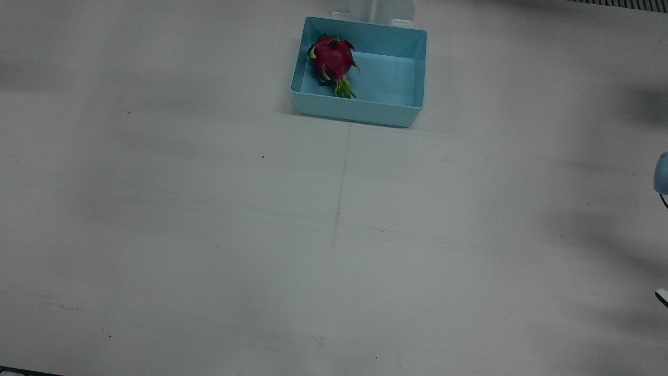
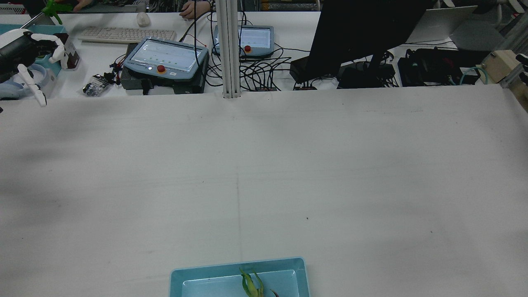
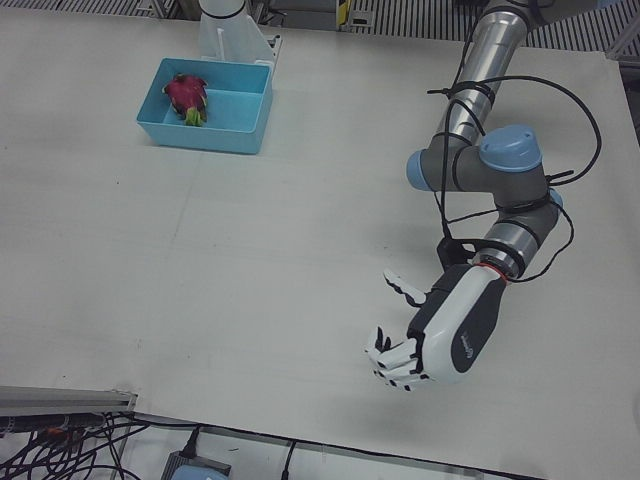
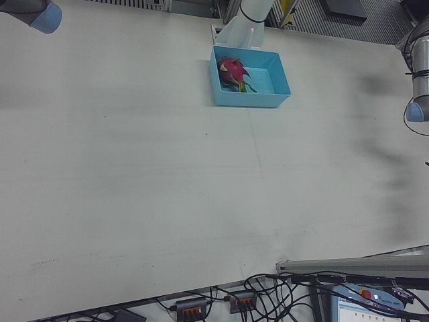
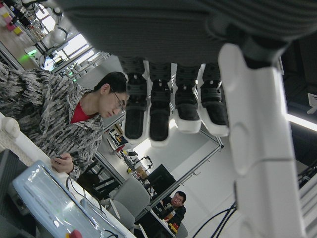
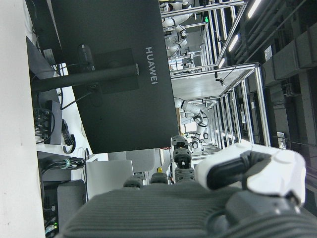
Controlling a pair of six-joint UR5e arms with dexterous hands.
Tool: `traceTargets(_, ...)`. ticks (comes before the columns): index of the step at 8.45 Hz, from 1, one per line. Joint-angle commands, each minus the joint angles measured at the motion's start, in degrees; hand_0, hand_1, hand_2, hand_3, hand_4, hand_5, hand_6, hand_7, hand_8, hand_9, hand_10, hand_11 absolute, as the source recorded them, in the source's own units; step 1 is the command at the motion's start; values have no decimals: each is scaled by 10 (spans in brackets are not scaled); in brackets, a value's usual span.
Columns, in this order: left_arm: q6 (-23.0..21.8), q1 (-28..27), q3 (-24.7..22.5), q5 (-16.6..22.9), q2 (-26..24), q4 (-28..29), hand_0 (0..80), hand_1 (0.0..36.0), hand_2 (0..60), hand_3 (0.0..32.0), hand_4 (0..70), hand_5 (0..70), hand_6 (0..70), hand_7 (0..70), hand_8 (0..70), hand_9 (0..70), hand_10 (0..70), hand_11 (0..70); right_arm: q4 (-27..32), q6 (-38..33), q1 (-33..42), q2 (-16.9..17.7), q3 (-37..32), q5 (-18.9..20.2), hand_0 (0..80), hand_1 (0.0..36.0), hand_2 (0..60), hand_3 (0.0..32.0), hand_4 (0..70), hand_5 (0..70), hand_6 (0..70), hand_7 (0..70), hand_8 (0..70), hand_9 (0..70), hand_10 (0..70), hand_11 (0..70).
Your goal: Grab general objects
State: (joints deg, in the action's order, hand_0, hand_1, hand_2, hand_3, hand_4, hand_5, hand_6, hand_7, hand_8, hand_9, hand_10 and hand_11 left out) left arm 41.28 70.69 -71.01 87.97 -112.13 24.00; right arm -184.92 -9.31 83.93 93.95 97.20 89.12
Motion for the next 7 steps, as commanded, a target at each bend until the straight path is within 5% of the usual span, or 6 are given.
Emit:
traceTargets(1, 0, 1, 9, -63, 67, 46, 505, 219, 564, 0, 255, 640, 542, 621, 457, 538, 357, 515, 1, 0, 0, 0, -1, 0, 0, 0, 0, 0, 0, 0, 0, 0, 0, 0, 0, 0)
traceTargets(4, 5, -1, 12, -64, 82, 51, 507, 232, 557, 0, 214, 565, 477, 569, 398, 467, 324, 476, 3, 0, -1, 0, -3, 0, 0, 0, 0, 0, 0, 0, 0, 0, 0, 0, 0, 0)
traceTargets(7, -1, 1, 10, -64, 84, 52, 495, 189, 446, 0, 219, 564, 492, 581, 412, 492, 323, 471, 4, 0, -1, -1, -4, -1, 0, 0, 0, 0, 0, 0, 0, 0, 0, 0, 0, 0)
